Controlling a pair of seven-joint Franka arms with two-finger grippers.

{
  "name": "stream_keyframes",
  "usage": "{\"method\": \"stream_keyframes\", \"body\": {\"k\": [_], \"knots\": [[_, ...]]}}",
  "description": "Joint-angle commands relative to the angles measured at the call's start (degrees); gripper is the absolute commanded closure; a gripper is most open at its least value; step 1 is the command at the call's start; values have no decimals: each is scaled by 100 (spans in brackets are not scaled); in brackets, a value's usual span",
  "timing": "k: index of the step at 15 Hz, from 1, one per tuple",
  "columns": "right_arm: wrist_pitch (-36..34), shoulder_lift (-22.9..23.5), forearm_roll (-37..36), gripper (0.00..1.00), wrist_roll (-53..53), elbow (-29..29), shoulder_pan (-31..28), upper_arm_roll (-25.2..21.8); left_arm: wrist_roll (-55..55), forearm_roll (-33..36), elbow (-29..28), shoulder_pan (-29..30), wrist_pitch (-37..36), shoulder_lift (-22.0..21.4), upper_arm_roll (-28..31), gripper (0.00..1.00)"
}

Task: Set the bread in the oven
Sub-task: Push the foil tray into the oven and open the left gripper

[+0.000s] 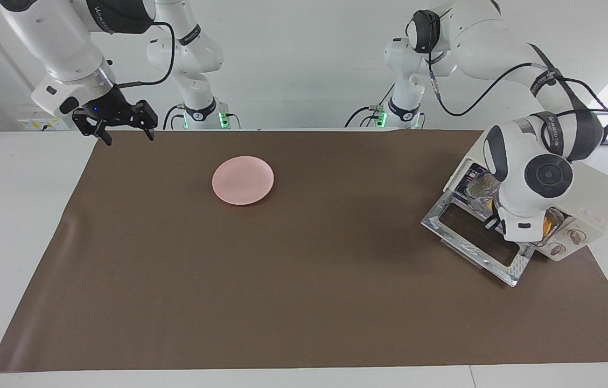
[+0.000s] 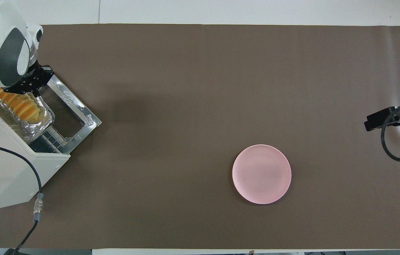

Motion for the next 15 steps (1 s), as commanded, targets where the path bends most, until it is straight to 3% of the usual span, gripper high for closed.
{"method": "stream_keyframes", "body": {"k": [1,15], "knots": [[43,-148,-9,0,56,-173,-73,51,-66,169,-664,-46,95,-410,-2,100],[43,-148,-9,0,56,-173,-64,51,-84,301,-1430,-46,526,-691,33,100]]}}
